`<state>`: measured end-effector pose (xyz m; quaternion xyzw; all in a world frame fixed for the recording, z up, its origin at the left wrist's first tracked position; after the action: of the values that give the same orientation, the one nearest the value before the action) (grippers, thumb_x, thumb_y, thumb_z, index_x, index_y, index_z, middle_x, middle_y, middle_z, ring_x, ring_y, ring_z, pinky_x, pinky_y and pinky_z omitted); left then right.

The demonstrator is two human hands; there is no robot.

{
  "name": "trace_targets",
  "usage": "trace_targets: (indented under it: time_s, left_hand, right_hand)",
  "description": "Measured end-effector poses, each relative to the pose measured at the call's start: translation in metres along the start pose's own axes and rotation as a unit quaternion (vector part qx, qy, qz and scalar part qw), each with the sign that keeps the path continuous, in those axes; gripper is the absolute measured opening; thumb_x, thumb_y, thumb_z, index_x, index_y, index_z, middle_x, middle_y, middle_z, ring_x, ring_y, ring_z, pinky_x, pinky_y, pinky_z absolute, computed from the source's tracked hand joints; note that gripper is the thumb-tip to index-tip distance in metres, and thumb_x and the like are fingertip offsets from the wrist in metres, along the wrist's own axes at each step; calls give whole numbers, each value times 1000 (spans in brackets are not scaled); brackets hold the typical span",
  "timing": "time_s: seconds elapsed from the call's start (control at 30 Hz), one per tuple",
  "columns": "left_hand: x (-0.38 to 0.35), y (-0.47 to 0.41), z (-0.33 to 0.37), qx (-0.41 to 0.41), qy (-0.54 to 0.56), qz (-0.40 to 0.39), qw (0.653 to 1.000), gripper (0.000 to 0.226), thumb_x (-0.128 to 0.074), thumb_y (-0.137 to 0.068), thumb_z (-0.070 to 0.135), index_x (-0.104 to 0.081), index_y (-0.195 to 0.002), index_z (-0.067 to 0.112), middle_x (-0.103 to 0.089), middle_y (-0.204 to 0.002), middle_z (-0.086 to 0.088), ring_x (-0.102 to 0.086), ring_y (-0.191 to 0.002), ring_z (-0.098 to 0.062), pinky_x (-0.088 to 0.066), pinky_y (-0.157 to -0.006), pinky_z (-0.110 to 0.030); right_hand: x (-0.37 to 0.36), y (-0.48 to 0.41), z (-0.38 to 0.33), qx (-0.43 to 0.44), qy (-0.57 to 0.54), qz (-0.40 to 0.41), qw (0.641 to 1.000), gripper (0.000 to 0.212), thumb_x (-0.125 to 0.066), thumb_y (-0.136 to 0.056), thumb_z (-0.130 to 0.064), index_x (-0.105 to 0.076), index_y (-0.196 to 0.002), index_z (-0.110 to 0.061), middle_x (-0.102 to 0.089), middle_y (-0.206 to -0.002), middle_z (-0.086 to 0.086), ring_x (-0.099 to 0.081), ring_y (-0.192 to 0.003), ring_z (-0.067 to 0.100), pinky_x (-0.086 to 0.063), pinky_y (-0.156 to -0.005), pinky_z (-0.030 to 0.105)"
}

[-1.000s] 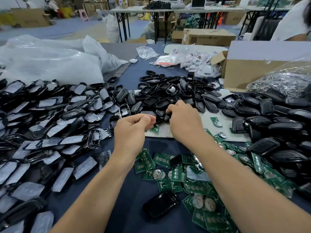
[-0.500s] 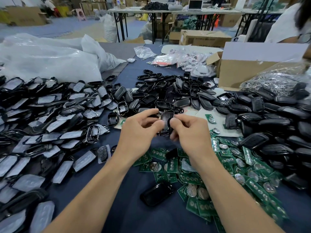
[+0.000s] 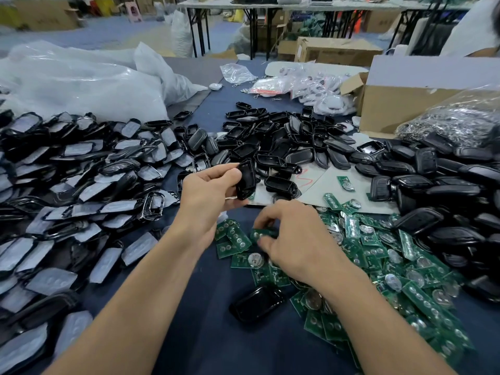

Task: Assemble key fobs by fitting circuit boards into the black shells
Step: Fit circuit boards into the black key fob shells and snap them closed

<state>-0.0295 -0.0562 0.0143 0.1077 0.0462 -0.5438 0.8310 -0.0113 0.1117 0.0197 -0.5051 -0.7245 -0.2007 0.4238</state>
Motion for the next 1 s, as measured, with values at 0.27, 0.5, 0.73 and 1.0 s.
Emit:
trace_targets:
  time_s: [0.27, 0.5, 0.73, 1.0]
  left_hand:
    - [5, -3, -3, 11, -12, -28, 999, 21, -71, -95, 5, -73, -114, 13, -81, -94, -7, -79, -79, -20, -60, -58, -25]
    - [-2, 1, -2, -6, -48, -103, 993, 30, -66, -92, -7, -78, -104, 19, -81, -94, -5, -78, -79, -15, -58, -61, -21]
    - [-5, 2, -5, -37, -109, -163, 980, 37, -70, -87, -8, -77, -113, 18, -81, -102, -5, -77, -92, -20, -63, -82, -35]
    - [-6, 3, -7, -35, -119, -183, 975, 40, -69, -88, -10, -75, -117, 16, -81, -105, -6, -76, -96, -23, -62, -85, -35]
  right_hand:
    - [7, -9, 21, -111, -292, 112, 944, 29, -80, -83, -19, -75, -79, -48, -66, -60, -16, -55, -54, 2, -47, -55, 21]
    - [8, -14, 29, -139, -427, 127, 884, 34, -69, -96, -7, -77, -77, -34, -64, -63, -16, -51, -52, -1, -43, -54, 16]
    - [9, -14, 32, -131, -480, 105, 861, 19, -64, -93, 7, -69, -105, -6, -66, -72, 3, -58, -54, 13, -47, -50, 22]
    - [10, -15, 37, -130, -480, 117, 859, 21, -67, -86, 7, -64, -90, -13, -65, -63, 3, -55, -53, 17, -46, -49, 23]
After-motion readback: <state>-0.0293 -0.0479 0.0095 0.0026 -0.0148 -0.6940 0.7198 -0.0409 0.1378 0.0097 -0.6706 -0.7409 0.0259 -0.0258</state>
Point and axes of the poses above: each hand's wrist, its own y-axis away from the middle knuckle, its own x-axis out of the back of the hand, z = x × y, the point moved 3 cm from there along -y, towards the middle knuckle
